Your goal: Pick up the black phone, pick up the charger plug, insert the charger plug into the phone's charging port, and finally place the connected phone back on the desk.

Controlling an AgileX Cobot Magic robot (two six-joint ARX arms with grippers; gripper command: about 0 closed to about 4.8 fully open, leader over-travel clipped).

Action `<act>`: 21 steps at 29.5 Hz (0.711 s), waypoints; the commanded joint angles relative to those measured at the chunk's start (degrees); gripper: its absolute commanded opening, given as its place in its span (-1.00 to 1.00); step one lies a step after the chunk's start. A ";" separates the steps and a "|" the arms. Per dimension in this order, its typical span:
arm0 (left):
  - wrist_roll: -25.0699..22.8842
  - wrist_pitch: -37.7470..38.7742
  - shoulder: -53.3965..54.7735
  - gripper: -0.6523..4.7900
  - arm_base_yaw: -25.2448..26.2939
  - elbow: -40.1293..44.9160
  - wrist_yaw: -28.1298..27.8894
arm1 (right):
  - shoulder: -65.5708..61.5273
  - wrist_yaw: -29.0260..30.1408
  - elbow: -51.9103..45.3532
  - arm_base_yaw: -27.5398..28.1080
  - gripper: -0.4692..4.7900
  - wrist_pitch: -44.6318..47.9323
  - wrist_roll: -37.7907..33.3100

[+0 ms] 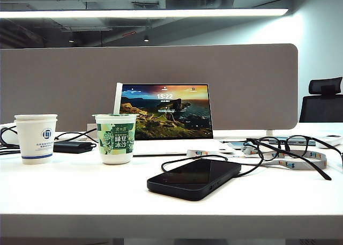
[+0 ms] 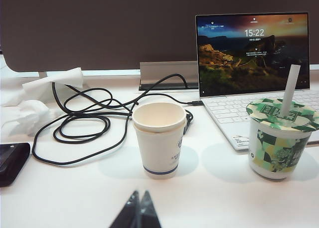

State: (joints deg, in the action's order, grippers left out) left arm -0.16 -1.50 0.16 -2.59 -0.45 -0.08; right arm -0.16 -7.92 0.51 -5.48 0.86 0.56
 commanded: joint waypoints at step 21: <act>0.15 -0.72 0.04 -0.78 -0.04 0.02 0.11 | 0.00 0.55 -0.22 3.74 -0.81 1.03 3.56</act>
State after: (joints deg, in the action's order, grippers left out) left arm -0.16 -1.50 0.16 -2.59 -0.45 -0.08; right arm -0.16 -7.49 0.51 -1.67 0.97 2.09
